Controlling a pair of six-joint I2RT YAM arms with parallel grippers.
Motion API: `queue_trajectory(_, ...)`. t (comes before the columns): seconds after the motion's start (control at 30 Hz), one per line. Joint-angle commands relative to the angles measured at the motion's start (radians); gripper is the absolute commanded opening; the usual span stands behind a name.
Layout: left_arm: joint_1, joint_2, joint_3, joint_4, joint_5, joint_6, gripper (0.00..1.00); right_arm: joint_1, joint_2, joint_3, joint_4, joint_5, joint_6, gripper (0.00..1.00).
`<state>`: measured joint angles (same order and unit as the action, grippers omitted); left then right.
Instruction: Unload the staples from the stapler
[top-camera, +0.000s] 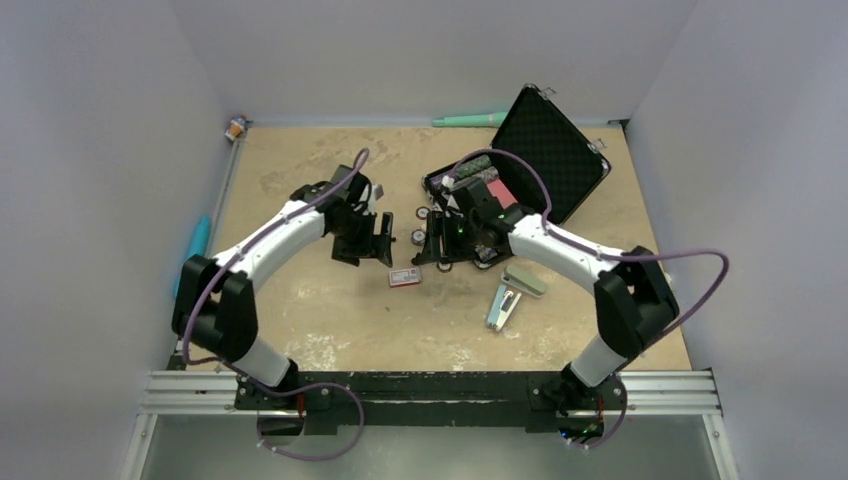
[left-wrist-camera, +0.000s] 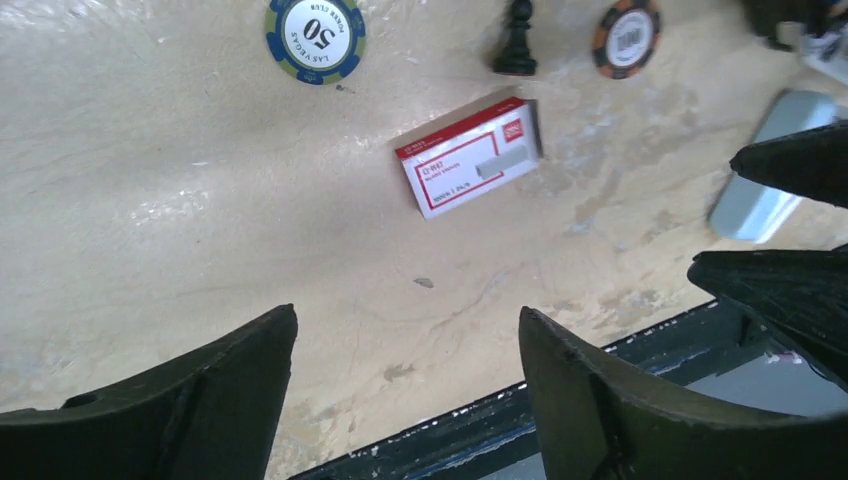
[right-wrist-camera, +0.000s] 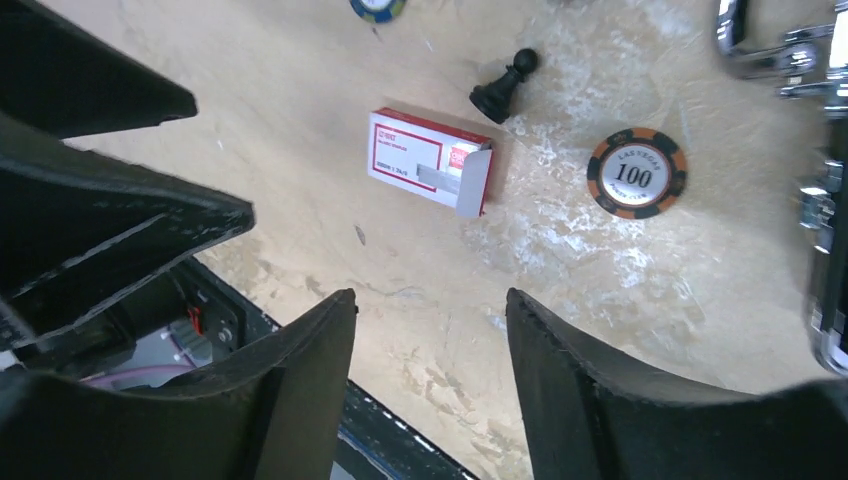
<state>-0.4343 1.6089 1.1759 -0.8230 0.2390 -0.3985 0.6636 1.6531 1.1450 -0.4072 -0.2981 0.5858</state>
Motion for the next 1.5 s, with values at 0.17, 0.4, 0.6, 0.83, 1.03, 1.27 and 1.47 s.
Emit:
queue_trajectory(0.17, -0.004, -0.217, 0.051, -0.128, -0.046, 0.011, 0.93, 0.015, -0.247, 0.066, -0.113, 0.123, 0.023, 0.70)
queue_trajectory(0.4, -0.004, -0.343, 0.004, -0.168, -0.016, -0.008, 0.93, 0.018, -0.422, 0.036, -0.104, 0.151, 0.092, 0.96)
queue_trajectory(0.6, -0.004, -0.475, -0.085, -0.185, 0.003, -0.014, 0.92, 0.022, -0.539, -0.009, -0.076, 0.191, 0.166, 0.99)
queue_trajectory(0.83, -0.003, -0.642, -0.161, -0.212, -0.013, -0.008, 0.89, 0.024, -0.698, -0.071, -0.055, 0.292, 0.174, 0.99)
queue_trajectory(1.03, -0.002, -0.785, -0.241, -0.181, -0.045, -0.032, 0.90, 0.028, -0.879, -0.147, -0.075, 0.375, 0.141, 0.99)
queue_trajectory(1.27, -0.001, -0.955, -0.328, -0.094, -0.061, -0.050, 0.93, 0.029, -1.055, -0.253, 0.025, 0.316, 0.211, 0.99)
queue_trajectory(1.47, -0.001, -1.001, -0.337, -0.087, -0.061, -0.045, 0.94, 0.028, -1.190, -0.357, 0.122, 0.321, 0.282, 0.99)
